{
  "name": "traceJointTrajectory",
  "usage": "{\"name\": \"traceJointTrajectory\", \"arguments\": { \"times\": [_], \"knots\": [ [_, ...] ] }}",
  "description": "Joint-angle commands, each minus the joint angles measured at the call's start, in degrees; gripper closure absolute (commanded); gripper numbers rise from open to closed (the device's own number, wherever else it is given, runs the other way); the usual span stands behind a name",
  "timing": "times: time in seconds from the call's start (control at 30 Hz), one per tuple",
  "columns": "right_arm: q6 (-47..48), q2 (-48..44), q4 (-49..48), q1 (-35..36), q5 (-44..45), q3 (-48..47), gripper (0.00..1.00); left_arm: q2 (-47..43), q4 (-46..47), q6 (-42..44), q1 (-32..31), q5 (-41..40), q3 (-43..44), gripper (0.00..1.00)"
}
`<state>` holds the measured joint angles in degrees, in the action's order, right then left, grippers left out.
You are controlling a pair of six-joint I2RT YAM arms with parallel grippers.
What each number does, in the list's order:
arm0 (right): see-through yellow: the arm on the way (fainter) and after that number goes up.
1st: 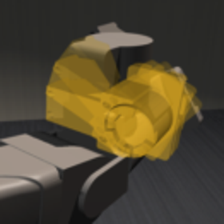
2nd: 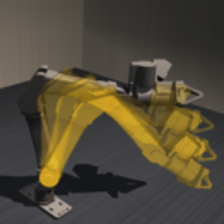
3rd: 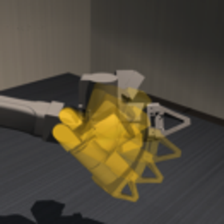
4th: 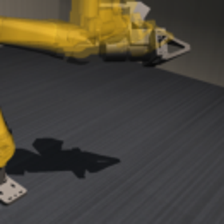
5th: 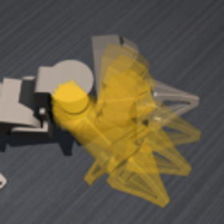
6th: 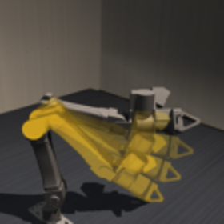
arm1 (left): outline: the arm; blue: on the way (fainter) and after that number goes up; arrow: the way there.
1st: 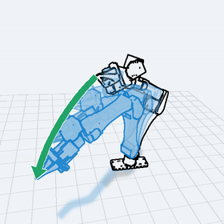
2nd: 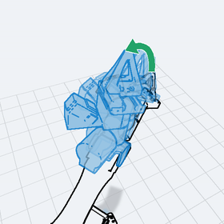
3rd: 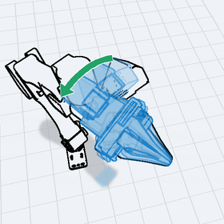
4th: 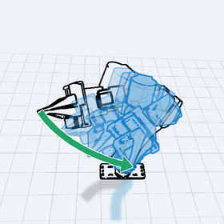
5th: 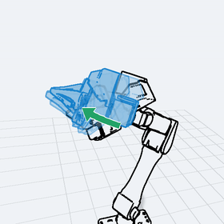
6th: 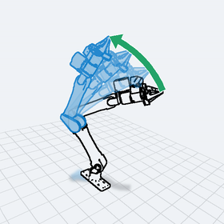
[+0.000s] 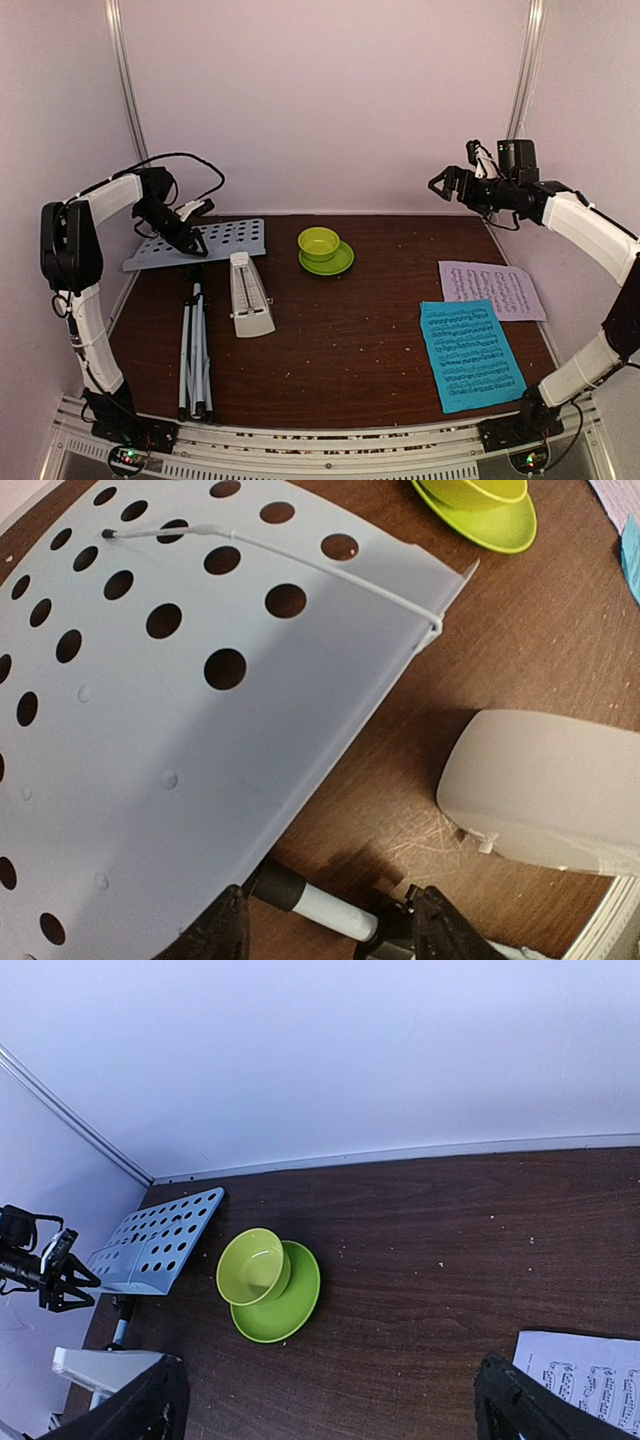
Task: Set up the instrument practice props
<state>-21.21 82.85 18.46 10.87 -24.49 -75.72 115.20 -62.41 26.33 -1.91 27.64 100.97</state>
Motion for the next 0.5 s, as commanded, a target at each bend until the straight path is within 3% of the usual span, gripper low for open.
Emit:
{"name": "traceJointTrajectory", "arguments": {
  "times": [0.0,0.47],
  "knots": [
    [-0.73,0.48,-1.72,-0.49,-1.6,-1.93,0.0,0.46,-1.37,4.56,0.32,-3.29,0.86,0.48],
    [-1.27,2.33,-2.92,-0.67,-4.12,-3.67,0.0,0.85,-1.37,10.78,0.24,-6.63,-2.18,0.55]
  ]
}}
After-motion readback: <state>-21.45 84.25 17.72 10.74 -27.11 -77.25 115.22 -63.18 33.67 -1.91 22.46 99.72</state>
